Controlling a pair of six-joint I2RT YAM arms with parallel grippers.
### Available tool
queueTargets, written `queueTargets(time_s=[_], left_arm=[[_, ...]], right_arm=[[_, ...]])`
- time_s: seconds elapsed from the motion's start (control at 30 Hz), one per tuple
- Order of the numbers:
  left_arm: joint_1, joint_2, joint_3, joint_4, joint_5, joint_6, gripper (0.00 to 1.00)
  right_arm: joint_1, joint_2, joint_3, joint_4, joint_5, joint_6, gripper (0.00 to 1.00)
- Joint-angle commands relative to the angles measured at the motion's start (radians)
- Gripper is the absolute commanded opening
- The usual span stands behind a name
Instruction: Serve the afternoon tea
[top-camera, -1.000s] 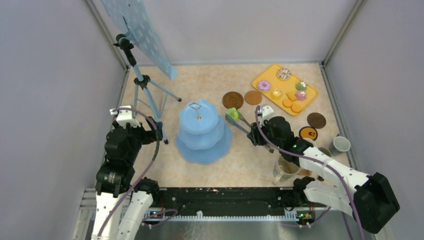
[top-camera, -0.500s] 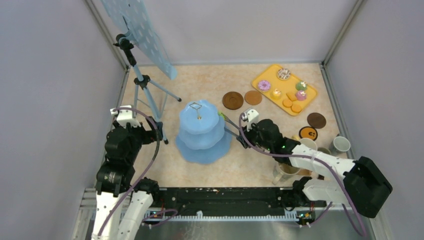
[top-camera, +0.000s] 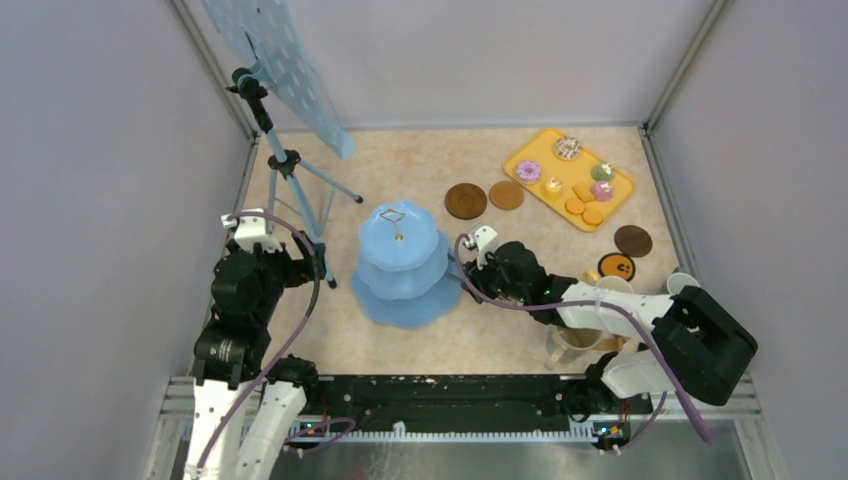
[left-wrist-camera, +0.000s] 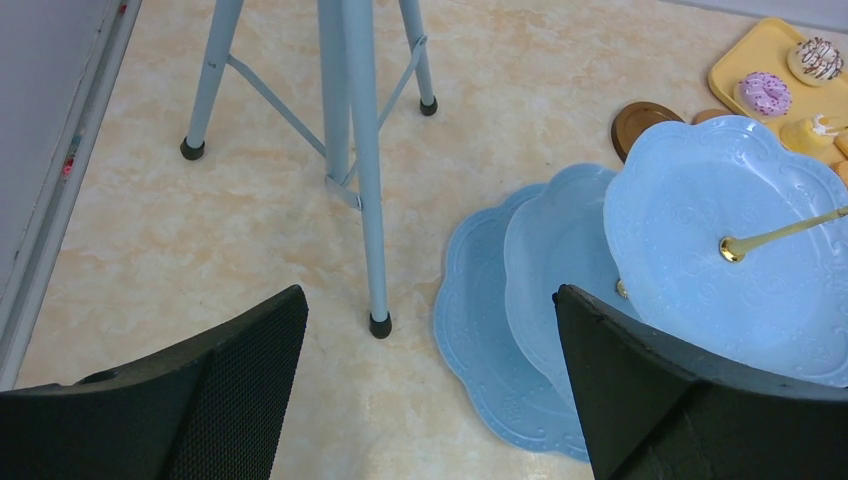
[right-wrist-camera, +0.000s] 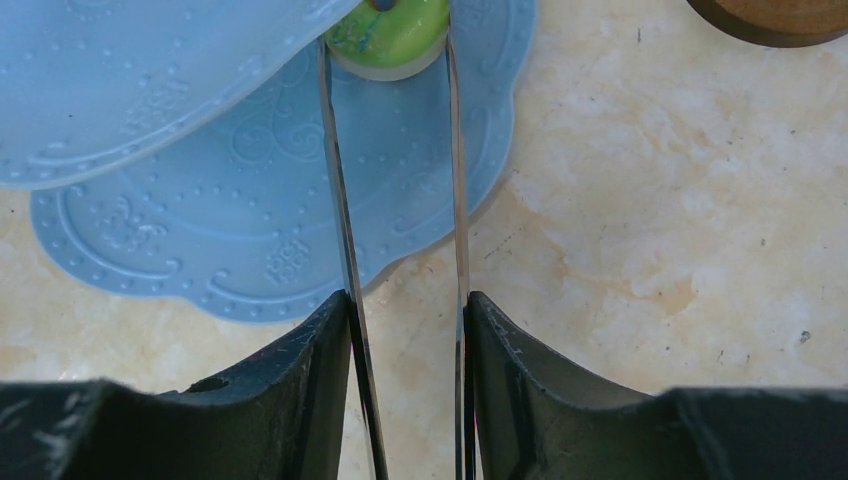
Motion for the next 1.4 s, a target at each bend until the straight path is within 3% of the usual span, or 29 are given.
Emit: queueTargets(time_s=[0.0, 0.57, 1.37], left_arm=[[0.009, 0.015, 0.002, 0.043, 0.015, 0.013, 0.99], [0.016, 0.014, 0.001, 0.046, 0.021, 0.015, 0.99], [0.015, -0.005, -0.001, 0.046, 0.021, 0.015, 0.99]], right_arm=[[0.017, 0.009, 0.036, 0.121, 0.024, -0.016, 0.31], [0.039, 0.06, 0.045, 0.143, 0.075, -0.026, 0.51], [0.047, -0.084, -0.016, 0.024, 0.088, 0.004, 0.56]])
